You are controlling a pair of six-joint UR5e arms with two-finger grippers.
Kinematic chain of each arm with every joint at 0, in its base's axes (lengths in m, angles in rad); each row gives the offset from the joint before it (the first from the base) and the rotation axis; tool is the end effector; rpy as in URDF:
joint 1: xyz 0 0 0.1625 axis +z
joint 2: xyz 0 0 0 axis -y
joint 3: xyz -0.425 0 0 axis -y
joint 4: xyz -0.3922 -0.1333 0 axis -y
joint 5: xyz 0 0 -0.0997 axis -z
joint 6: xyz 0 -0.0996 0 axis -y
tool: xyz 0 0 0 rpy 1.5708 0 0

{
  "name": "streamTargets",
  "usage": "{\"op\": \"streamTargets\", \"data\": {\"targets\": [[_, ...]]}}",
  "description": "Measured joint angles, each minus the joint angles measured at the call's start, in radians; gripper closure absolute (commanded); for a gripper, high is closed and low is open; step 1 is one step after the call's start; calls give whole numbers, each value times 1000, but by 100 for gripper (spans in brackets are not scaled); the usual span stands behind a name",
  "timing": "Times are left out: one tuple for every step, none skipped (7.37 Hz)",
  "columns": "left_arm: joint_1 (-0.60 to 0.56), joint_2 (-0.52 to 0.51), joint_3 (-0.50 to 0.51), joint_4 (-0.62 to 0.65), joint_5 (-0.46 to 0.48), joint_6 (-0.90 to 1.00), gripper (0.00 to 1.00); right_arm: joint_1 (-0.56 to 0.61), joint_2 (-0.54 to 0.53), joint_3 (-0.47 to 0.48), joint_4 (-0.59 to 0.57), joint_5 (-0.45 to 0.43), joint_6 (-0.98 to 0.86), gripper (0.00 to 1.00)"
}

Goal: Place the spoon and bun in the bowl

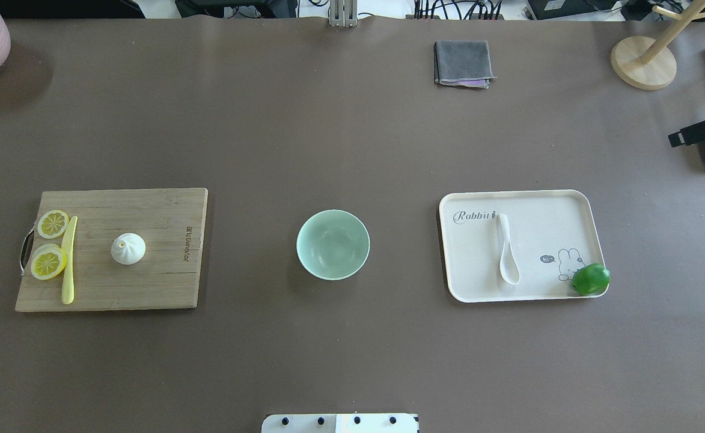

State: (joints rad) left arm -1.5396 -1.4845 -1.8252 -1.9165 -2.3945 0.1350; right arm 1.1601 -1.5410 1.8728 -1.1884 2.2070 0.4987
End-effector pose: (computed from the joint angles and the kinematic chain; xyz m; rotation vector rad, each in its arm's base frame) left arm -0.0455 -0.4718 0.5302 0.5274 0.7821 0.3652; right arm -0.1362 -0.4984 0.4548 0.3517 -0.8484 -0.1453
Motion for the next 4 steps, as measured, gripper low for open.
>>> {"op": "streamTargets", "data": {"targets": [[10,3,14,-54,-11,-42,1,-96,10,28,1,-75,139,0],[24,5,22,-95,-14,-70,1,-196,19,46,1,-160,261,1],[31,5,25,-113,-14,-82,1,-288,29,53,3,-247,351,2],[33,6,27,-120,-15,-87,1,-376,34,55,4,-333,422,4]]}}
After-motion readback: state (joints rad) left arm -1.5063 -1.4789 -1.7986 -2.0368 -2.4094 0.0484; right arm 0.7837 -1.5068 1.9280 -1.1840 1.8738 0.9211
